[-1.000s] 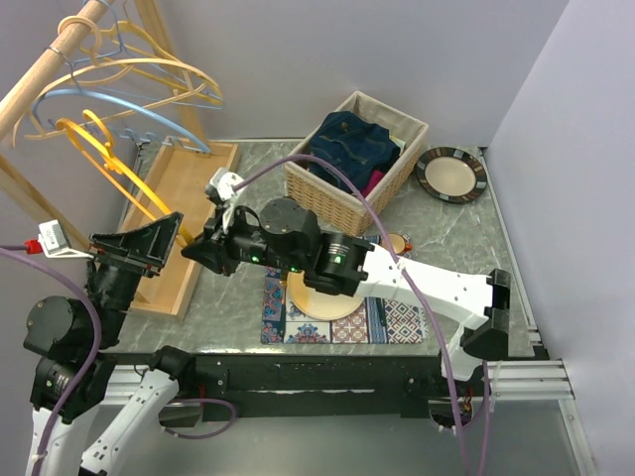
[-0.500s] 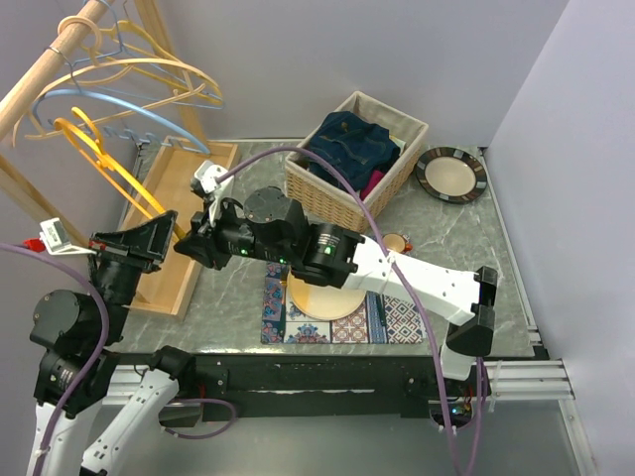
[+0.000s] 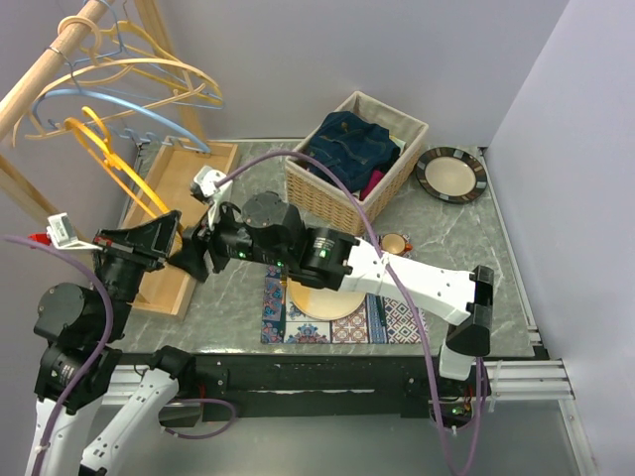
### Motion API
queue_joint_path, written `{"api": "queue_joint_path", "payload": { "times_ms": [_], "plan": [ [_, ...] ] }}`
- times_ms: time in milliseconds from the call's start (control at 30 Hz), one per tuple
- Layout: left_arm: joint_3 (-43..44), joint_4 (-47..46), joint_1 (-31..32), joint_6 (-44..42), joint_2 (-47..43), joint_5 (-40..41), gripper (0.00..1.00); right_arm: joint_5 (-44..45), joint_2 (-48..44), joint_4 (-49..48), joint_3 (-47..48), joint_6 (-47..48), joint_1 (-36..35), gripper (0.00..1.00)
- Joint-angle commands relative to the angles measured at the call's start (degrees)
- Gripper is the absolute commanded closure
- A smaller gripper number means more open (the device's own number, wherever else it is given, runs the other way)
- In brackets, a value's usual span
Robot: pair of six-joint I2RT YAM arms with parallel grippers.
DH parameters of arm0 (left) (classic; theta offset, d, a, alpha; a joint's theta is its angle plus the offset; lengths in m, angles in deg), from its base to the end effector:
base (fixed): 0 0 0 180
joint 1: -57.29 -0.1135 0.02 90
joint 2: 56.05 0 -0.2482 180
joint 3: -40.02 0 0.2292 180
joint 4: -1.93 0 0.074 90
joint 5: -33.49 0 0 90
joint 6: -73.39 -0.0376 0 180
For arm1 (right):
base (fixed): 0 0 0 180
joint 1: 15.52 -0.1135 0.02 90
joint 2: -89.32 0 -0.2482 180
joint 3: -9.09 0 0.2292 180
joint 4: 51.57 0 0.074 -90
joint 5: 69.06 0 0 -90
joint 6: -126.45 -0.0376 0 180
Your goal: Remove the skirt from the hanger
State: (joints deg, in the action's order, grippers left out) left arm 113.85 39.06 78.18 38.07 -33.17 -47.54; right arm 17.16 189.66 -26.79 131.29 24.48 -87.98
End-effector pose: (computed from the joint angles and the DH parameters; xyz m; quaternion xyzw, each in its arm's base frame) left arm 0.0429 -0.0101 0.4145 -0.2376 0.5706 -0.4426 0.6497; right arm 0.1148 0.3713 0.4373 -0.3846 0.6144 0.4803 0.4938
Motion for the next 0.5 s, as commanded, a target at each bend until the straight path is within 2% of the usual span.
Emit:
{"api": "queue_joint_path", "payload": {
  "times_ms": [0, 267, 467],
  "plan": [
    [5.32, 2.55, 0.21, -3.69, 2.08, 0.87, 0.99, 0.25, -6.97, -7.14, -8.55, -2.44, 0.04, 0.0],
    [10.42, 3.0, 0.21, -5.98, 6.39, 1.38, 0.99, 3.68, -18.67, -11.89, -23.42, -4.03, 0.4, 0.0],
    [11.22, 1.43, 0.3, -5.37, 7.45, 4.74, 0.99, 6.32, -23.16, -12.42, -27.3, -3.68, 0.57, 0.0]
  ]
}}
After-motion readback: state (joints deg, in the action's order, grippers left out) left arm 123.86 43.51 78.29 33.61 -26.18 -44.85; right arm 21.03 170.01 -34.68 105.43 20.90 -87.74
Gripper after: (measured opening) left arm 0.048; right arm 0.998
